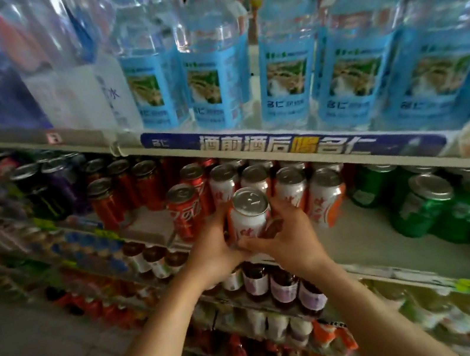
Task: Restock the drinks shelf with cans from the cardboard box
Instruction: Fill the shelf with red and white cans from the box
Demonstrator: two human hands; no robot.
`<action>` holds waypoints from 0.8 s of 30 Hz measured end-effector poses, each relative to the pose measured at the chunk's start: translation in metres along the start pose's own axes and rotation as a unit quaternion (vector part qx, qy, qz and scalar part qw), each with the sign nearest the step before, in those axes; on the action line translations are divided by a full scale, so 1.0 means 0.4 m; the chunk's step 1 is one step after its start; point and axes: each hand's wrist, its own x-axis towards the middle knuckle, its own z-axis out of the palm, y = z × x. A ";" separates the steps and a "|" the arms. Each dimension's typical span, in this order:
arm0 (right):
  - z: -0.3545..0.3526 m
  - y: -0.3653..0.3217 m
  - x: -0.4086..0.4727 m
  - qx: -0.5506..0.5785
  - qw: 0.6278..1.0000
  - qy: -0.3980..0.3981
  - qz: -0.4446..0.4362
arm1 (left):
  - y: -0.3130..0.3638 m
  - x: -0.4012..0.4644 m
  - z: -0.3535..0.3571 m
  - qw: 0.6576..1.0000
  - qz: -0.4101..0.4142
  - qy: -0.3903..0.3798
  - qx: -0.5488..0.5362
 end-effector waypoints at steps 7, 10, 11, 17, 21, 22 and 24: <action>0.081 0.032 0.047 -0.004 0.998 0.061 -0.006 | -0.056 -0.012 -0.046 0.987 0.006 0.091 0.130; 0.121 0.046 0.053 -0.003 0.998 0.058 -0.005 | -0.091 -0.033 -0.070 0.983 -0.007 0.094 0.159; 0.132 0.052 0.055 -0.002 0.998 0.056 0.003 | -0.102 -0.039 -0.074 0.983 -0.014 0.088 0.162; 0.161 0.064 0.079 -0.033 0.997 0.073 0.012 | -0.127 -0.062 -0.095 0.984 -0.031 0.046 0.171; 0.168 0.082 0.086 -0.028 0.997 0.070 0.017 | -0.133 -0.065 -0.108 0.983 -0.041 0.024 0.175; 0.167 0.089 0.084 -0.032 0.997 0.065 0.016 | -0.135 -0.066 -0.109 0.983 -0.042 0.016 0.178; 0.167 0.100 0.081 -0.047 0.997 0.057 0.003 | -0.138 -0.066 -0.114 0.979 -0.033 -0.001 0.202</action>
